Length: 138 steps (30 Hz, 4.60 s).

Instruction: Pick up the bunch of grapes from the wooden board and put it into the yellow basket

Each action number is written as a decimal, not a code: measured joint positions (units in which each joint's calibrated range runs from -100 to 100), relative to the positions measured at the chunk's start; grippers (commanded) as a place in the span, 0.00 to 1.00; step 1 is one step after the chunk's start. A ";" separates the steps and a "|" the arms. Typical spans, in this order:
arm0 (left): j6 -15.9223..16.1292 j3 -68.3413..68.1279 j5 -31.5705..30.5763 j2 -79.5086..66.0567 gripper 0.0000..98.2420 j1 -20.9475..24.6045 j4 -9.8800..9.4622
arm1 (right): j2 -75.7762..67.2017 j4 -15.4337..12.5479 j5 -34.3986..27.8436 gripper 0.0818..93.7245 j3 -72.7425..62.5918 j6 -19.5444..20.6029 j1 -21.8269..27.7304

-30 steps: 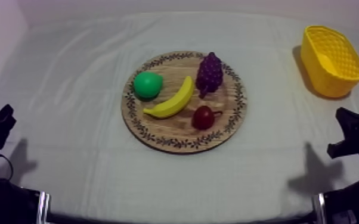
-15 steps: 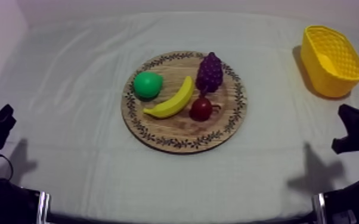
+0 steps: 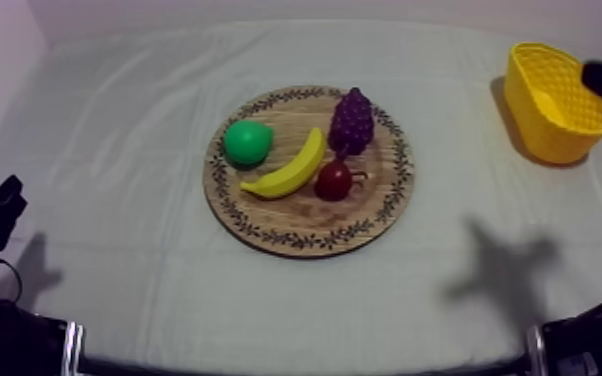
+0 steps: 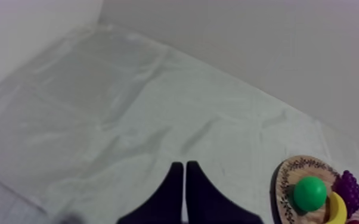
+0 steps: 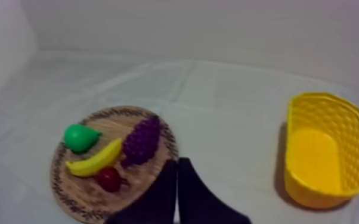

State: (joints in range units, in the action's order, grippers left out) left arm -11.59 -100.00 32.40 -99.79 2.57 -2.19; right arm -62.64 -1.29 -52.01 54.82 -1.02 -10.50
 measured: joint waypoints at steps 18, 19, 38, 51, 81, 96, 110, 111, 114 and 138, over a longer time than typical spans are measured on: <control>0.00 0.00 0.00 0.00 0.00 0.00 0.00 | 38.57 -7.06 -18.92 0.00 -39.52 -1.35 -2.71; 0.00 0.00 0.00 0.00 0.00 0.00 0.00 | 40.45 -6.91 -19.98 0.00 -41.02 -0.85 -3.09; 0.00 0.00 0.00 0.00 0.00 0.00 0.00 | 68.72 2.87 -23.82 0.00 -56.87 14.92 -9.51; 0.00 0.00 0.00 0.00 0.00 0.00 0.00 | 76.42 3.69 -25.75 0.70 -62.08 16.26 -10.02; 0.00 0.00 0.00 0.00 0.00 0.00 0.00 | 97.03 3.22 -17.40 0.93 -60.50 16.70 -8.38; 0.00 0.00 0.00 0.00 0.00 0.00 0.00 | 103.58 3.65 -16.14 0.74 -62.07 17.09 -9.93; 0.00 0.00 0.00 0.00 0.00 0.00 0.00 | 103.00 3.71 -17.09 0.32 -61.62 15.98 -10.02; 0.00 0.00 0.00 0.00 0.00 0.00 0.00 | 102.12 3.61 -17.27 0.31 -61.17 15.72 -9.92; 0.00 0.00 0.00 0.00 0.00 0.00 0.00 | 98.48 3.47 -18.80 0.30 -59.16 14.87 -9.89; 0.00 0.00 0.00 0.00 0.00 0.00 0.00 | 64.31 1.81 -24.53 0.33 -57.65 6.19 8.00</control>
State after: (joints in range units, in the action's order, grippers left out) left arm -11.59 -100.00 32.40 -99.79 2.57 -2.19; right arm 1.68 0.51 -76.54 -2.82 5.17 -2.50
